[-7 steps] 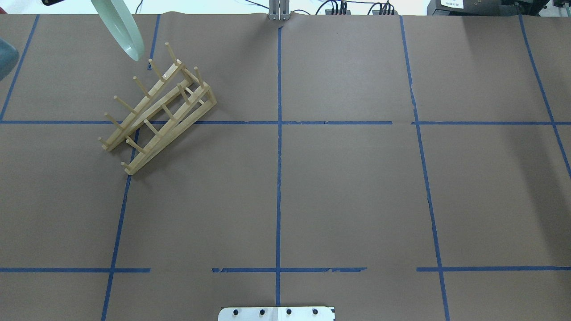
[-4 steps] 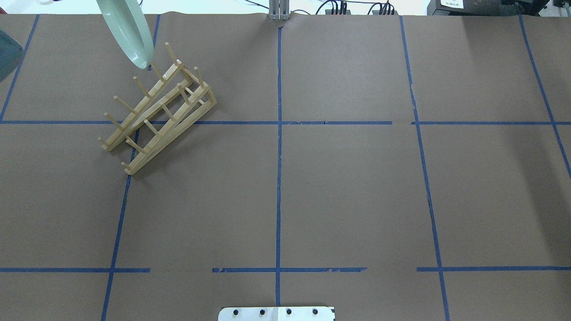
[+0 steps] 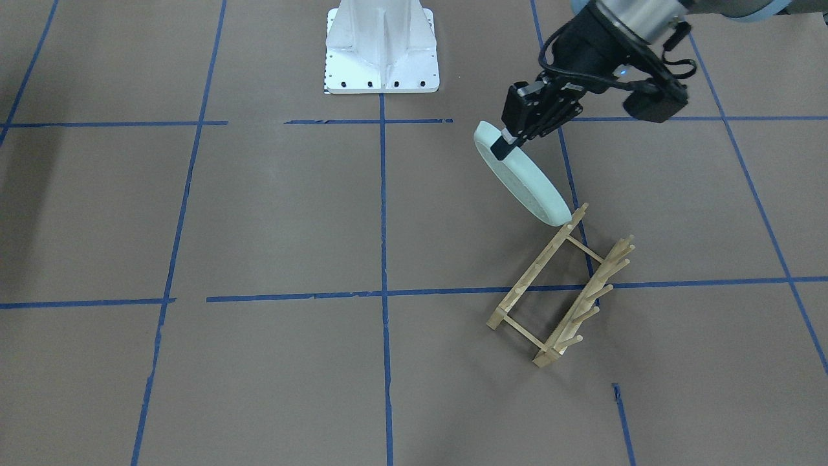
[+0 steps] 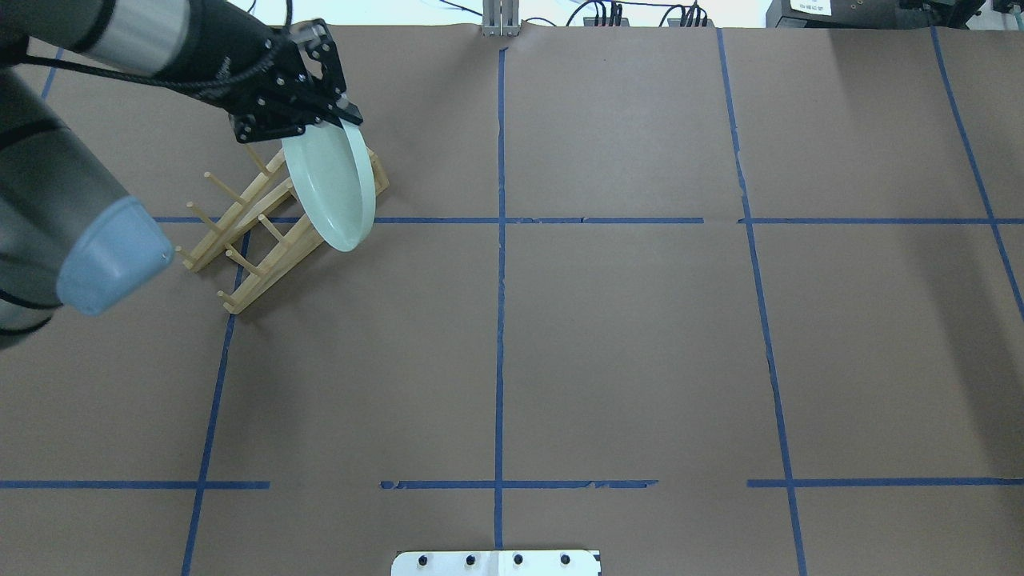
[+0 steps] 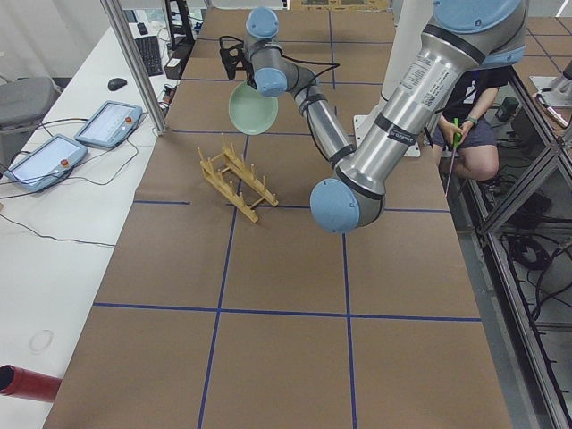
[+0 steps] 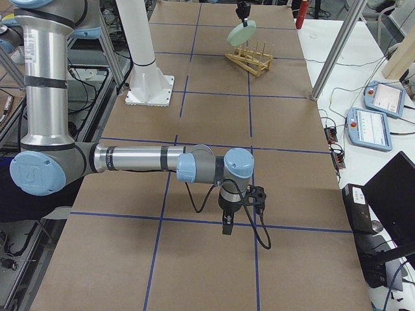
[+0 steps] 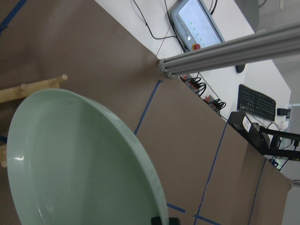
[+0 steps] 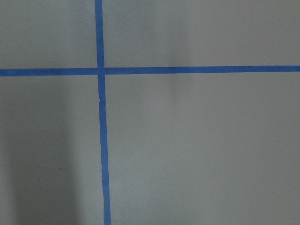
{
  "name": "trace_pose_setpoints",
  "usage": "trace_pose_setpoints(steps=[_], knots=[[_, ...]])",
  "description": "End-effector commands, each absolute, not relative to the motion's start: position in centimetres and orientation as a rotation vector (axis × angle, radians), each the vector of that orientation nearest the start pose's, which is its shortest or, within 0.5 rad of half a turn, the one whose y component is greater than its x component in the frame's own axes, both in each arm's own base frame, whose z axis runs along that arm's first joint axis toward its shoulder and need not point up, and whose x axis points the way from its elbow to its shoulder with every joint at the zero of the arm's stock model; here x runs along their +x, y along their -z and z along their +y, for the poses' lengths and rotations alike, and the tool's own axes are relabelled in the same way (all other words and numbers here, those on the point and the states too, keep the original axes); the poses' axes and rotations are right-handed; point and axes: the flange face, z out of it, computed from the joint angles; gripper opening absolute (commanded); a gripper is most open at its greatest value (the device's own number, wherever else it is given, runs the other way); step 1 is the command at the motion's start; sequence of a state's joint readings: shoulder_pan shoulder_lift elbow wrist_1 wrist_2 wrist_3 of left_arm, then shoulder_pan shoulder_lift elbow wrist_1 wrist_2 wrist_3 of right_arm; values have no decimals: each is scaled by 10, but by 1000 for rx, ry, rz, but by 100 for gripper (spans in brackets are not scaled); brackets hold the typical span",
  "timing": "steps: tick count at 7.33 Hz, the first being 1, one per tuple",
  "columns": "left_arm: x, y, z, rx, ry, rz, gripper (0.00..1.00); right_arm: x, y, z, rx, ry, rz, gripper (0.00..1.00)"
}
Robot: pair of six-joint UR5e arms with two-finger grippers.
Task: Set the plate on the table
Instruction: 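Swing the plate down and lay it flat beside the rack, nearer the robot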
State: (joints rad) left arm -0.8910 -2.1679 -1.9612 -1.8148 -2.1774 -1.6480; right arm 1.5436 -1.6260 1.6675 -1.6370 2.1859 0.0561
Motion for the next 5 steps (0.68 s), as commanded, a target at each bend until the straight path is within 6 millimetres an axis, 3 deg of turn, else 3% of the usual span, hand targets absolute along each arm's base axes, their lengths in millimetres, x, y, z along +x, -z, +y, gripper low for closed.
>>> trace_pose_setpoints(steps=[1,3,4,5], knots=[[377,-111,-448,43,347,1091,0,64,-654,-468,-49,-36,-614,100],[467,-145,-412,91,213,884,0,64,-654,-468,-49,-37,-614,100],[506,-181,-403,108,64,742,0,64,-654,-468,-49,-36,-614,100],[518,-195,-395,156,-25,637,0,63,-654,-468,-50,-36,-614,100]])
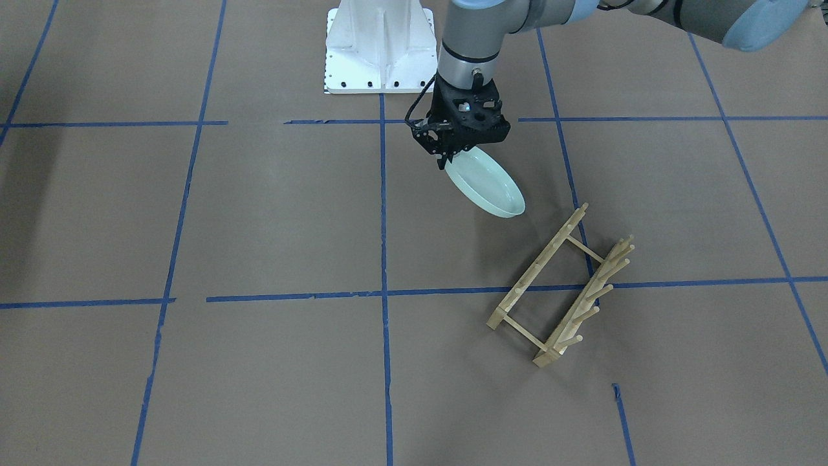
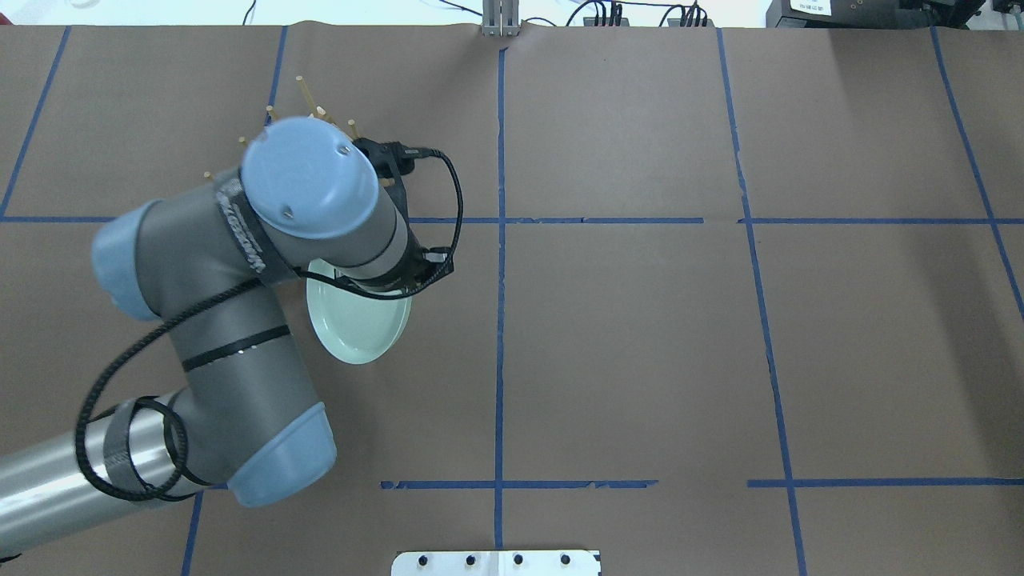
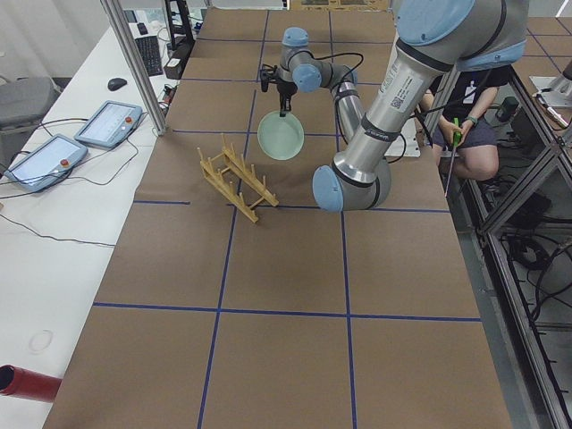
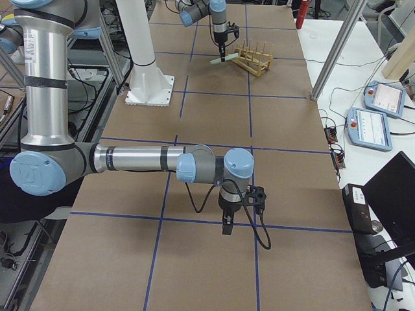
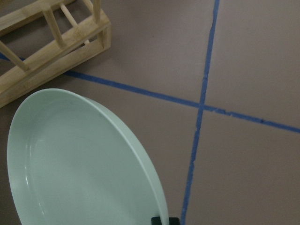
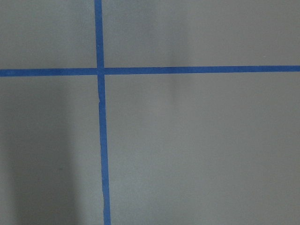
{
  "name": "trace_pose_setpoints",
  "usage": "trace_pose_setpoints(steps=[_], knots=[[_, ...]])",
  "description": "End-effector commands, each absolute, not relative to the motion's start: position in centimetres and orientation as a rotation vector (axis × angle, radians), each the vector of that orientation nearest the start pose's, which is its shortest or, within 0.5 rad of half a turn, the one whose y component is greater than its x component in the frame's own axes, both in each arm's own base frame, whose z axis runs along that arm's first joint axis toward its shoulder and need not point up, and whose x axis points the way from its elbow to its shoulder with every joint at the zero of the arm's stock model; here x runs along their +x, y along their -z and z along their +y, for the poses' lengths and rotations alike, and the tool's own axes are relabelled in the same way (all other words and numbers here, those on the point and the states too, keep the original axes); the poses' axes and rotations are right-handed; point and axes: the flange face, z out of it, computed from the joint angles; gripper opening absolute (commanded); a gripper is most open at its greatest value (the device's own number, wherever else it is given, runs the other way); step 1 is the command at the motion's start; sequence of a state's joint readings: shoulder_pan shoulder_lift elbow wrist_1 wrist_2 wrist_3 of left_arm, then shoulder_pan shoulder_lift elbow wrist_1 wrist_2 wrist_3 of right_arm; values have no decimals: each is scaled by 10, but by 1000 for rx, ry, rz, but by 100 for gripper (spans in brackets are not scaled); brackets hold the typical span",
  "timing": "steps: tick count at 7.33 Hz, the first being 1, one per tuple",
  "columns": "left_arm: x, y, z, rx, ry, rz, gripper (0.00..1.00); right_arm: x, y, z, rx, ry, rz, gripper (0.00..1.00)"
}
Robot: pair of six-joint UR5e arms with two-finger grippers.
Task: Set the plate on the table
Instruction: 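Swing the plate down and lay it flat beside the rack, nearer the robot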
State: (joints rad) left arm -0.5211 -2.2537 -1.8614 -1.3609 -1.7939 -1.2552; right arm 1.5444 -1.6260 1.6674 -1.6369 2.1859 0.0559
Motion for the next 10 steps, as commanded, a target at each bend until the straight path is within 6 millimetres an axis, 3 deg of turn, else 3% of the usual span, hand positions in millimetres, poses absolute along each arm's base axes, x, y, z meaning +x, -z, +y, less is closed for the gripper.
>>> trace_pose_setpoints(steps=[1,3,5,6,8,9,10], knots=[[519,-208,-393,170,-137,551,0,63,-654,-468,-50,-36,-614,100],[528,-225,-395,190,-201,483,0,63,-654,-468,-50,-36,-614,100],[542,-244,-383,214,-218,427,0,64,-654,-468,-49,-36,-614,100],[544,-249,-380,207,-210,421,98,63,-654,-468,-49,-34,-614,100],[538,-236,-374,217,-200,457,100,64,-654,-468,-49,-37,-614,100],[519,-210,-374,251,-187,521,100,63,-654,-468,-49,-34,-614,100],[473,-182,-402,297,-114,601,100,63,-654,-468,-49,-34,-614,100]])
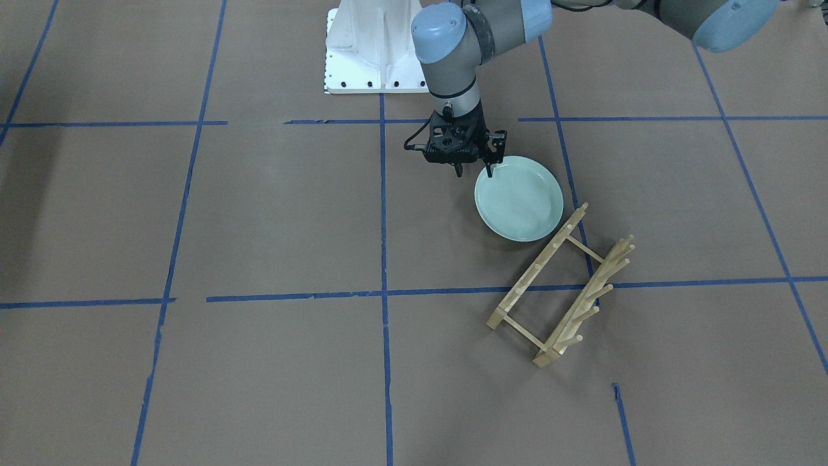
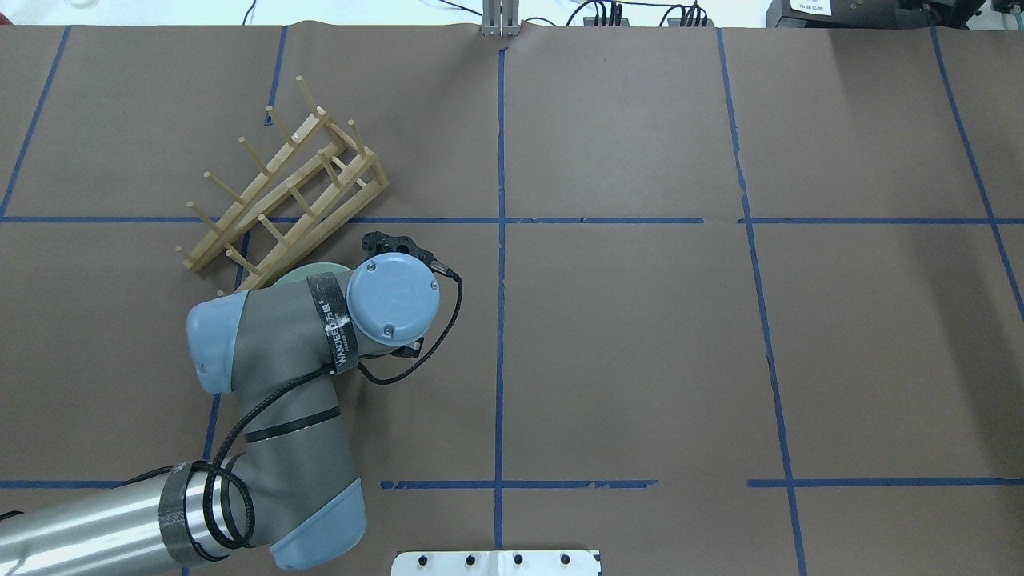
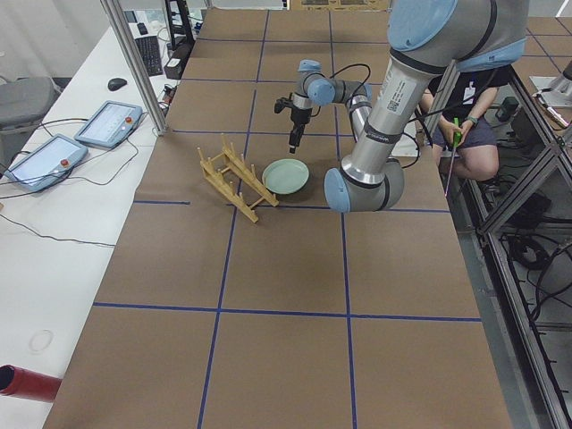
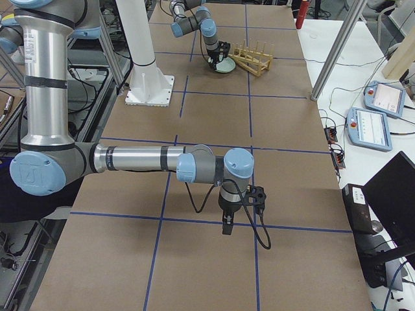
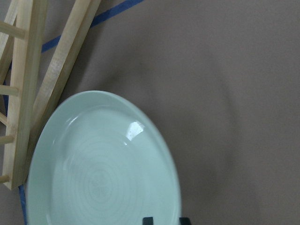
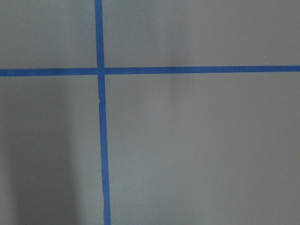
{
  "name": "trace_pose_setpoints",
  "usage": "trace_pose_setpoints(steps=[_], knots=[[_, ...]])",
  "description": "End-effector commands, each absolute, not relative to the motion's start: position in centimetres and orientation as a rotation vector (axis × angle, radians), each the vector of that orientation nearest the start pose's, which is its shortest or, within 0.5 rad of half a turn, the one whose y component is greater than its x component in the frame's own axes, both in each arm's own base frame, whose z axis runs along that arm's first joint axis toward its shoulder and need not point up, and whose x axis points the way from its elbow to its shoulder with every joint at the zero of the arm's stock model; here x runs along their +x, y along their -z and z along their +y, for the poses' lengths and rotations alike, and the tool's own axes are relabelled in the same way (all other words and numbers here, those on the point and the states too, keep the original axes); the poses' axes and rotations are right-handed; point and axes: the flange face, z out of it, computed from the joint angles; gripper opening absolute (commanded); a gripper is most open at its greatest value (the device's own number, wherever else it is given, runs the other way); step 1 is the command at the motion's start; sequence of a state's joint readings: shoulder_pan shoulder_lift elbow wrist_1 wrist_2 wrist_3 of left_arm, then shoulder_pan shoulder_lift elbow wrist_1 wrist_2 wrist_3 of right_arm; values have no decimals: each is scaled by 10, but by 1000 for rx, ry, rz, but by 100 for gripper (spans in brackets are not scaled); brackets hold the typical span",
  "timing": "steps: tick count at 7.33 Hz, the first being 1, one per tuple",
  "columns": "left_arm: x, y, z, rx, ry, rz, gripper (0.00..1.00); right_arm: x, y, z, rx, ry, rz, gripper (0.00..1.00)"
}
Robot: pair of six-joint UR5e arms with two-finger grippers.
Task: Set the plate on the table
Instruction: 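Open the left gripper to release the plate on the table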
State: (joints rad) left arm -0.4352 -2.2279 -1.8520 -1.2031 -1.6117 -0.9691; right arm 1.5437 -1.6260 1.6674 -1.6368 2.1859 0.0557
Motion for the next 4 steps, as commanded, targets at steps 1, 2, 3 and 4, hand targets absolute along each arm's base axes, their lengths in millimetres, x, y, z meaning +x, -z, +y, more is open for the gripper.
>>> trace_pose_setpoints(steps=[1,2,3,4], knots=[[416,-164,-437,289,-79,683,100,63,-654,-468,-49,-34,-614,100],[370,-151,-464,334,-117,739,100,63,-654,-468,-50,-36,-614,100],[325,-149,-491,343,-126,792,100,63,-654,-468,-50,-36,-614,100],[276,-149,-516,369,-135,807,100,63,-654,-468,-49,-34,-614,100]])
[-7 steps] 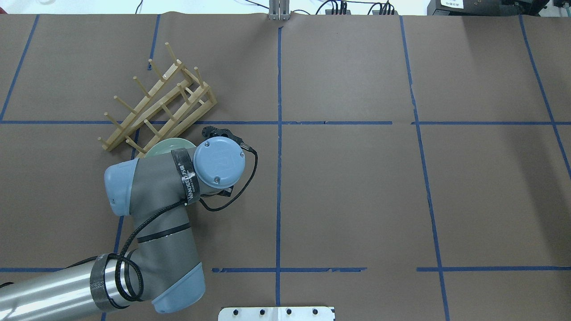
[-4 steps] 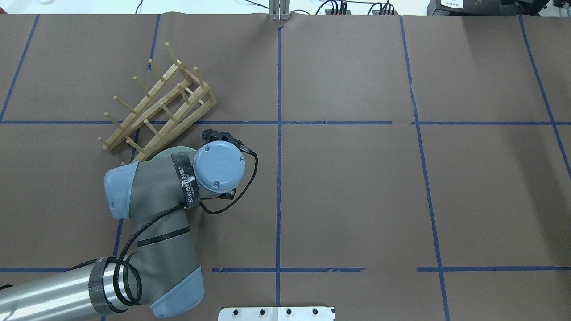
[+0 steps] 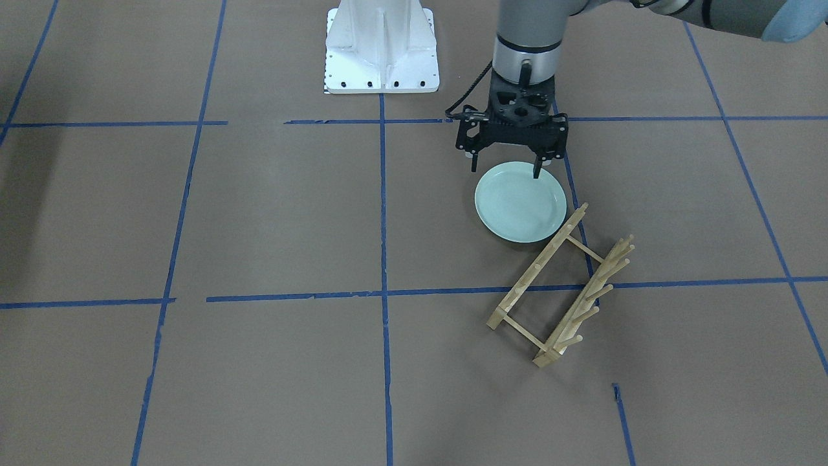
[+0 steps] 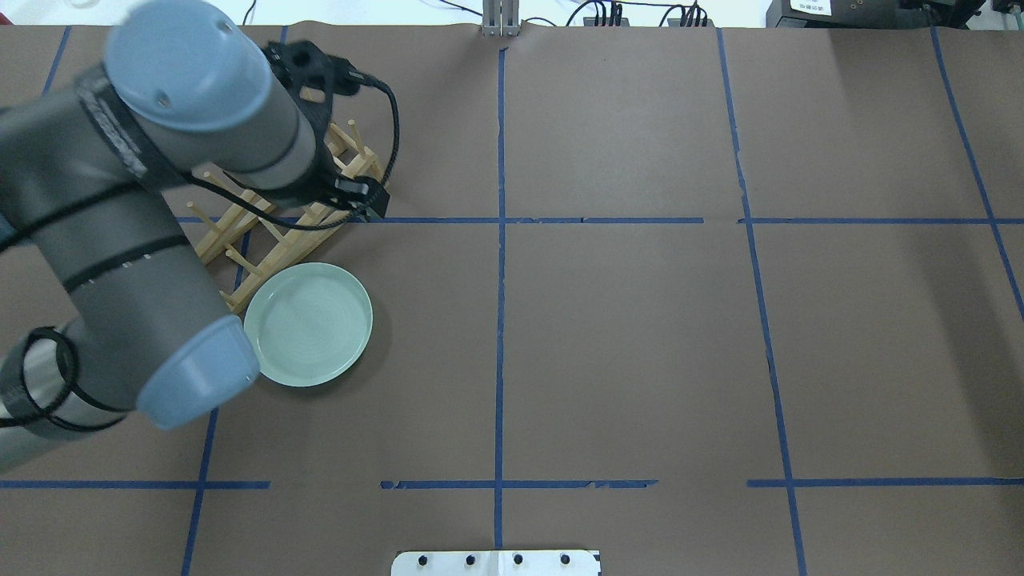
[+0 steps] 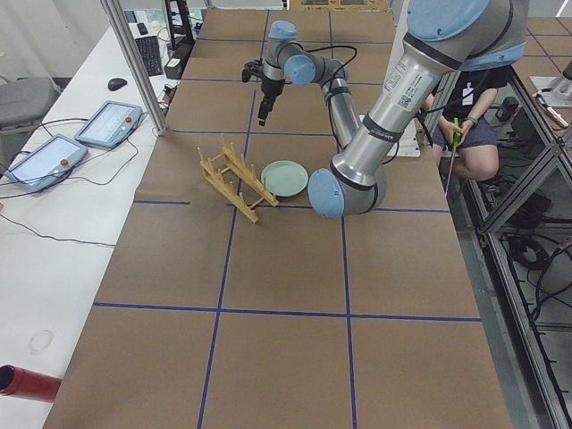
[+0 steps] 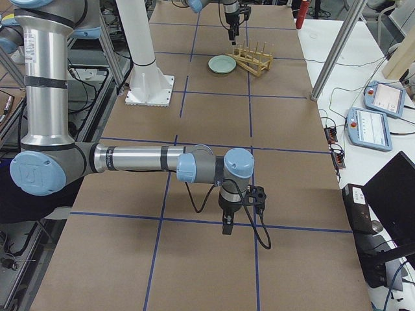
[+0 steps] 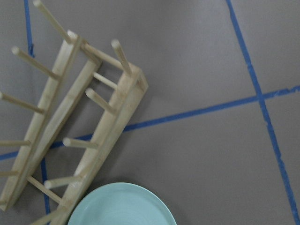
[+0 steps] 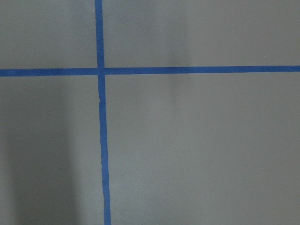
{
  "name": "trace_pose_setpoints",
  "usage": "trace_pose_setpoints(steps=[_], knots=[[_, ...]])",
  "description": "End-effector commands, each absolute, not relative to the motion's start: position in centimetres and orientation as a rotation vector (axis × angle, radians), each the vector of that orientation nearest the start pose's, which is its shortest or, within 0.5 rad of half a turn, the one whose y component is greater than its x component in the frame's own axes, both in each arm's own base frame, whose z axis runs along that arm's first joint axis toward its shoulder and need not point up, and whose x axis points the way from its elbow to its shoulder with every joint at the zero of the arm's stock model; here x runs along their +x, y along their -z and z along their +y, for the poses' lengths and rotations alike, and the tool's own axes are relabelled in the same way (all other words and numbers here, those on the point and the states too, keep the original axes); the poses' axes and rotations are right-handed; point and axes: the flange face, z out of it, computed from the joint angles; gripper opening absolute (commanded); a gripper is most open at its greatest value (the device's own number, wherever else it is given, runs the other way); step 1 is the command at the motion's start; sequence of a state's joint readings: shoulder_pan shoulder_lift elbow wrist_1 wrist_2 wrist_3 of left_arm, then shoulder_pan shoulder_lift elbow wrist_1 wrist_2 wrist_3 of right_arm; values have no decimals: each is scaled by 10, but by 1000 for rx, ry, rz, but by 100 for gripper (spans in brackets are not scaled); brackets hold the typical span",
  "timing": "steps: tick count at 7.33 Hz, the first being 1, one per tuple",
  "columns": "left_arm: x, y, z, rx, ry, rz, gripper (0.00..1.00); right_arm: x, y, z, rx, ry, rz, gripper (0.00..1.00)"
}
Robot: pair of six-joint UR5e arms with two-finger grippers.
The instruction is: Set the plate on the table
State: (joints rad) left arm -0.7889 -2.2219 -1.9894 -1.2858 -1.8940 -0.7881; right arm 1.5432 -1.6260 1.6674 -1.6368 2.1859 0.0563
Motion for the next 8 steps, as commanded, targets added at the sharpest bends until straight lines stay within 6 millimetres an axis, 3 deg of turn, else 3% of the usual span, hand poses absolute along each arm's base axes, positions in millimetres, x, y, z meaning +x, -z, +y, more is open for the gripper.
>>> trace_pose_setpoints(steps=[1,2,3,4,5,6,7,8], knots=[[236,-163,-535,428,-225,766,100,63,-654,-468,-49,-34,-614,100],[163,-204,-558,443,-246,739,100,63,-654,-468,-49,-34,-614,100],[93,-259,-578,469,-349,770,100,64,-654,-468,-49,-36,-614,100],[49,-313,-591,464,-371,749,100,64,-654,-468,-49,-36,-614,100],[30,-332,-591,467,-380,726,100,63,-654,-468,-49,-34,-614,100],[9,-388,-602,382,-316,726,100,64,-655,-468,-51,-38,-614,100],[1,-444,-606,302,-273,722,100,63,-654,-468,-49,-34,-614,100],[-38,-522,-560,225,-242,717,100,63,-654,-468,-49,-34,-614,100]])
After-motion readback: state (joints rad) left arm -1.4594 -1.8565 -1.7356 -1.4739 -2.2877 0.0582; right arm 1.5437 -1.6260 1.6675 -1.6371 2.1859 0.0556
